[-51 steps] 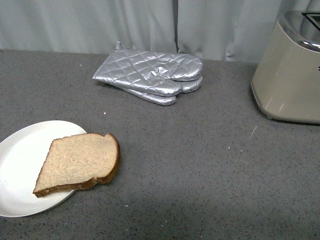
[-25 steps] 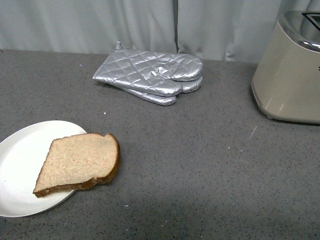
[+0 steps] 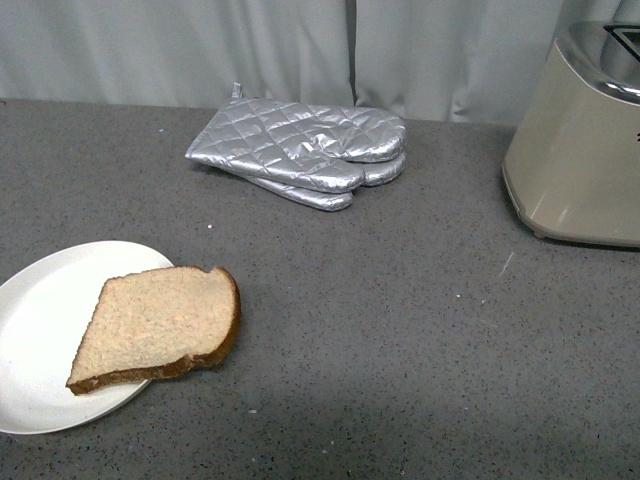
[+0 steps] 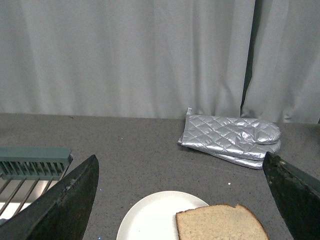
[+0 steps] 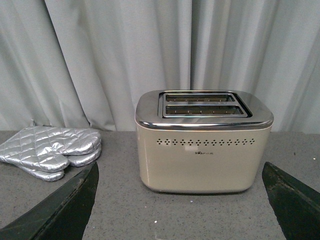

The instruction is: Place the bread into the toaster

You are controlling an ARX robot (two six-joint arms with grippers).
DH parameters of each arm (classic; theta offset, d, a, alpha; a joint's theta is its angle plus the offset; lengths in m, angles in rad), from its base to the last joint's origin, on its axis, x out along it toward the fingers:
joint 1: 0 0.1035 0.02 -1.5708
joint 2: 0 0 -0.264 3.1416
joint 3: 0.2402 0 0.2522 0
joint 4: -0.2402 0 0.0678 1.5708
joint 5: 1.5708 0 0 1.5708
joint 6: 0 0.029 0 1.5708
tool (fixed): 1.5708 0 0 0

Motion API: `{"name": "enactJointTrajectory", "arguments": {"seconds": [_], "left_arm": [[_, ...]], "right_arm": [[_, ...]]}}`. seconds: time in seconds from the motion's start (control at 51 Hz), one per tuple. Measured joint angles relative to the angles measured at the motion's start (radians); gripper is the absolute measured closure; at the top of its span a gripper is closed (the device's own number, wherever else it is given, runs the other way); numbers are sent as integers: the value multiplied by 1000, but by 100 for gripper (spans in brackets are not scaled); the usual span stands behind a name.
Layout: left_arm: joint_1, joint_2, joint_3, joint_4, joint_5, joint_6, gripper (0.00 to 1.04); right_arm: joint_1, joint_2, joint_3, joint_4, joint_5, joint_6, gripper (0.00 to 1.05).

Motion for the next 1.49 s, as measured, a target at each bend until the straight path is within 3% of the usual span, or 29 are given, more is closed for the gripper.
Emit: {"name": "enactJointTrajectory", "arguments": {"seconds": [1.491], "left_arm": [[0, 0, 0, 0, 0, 0, 7]], "right_arm": [[0, 0, 0, 0, 0, 0, 9]]}}
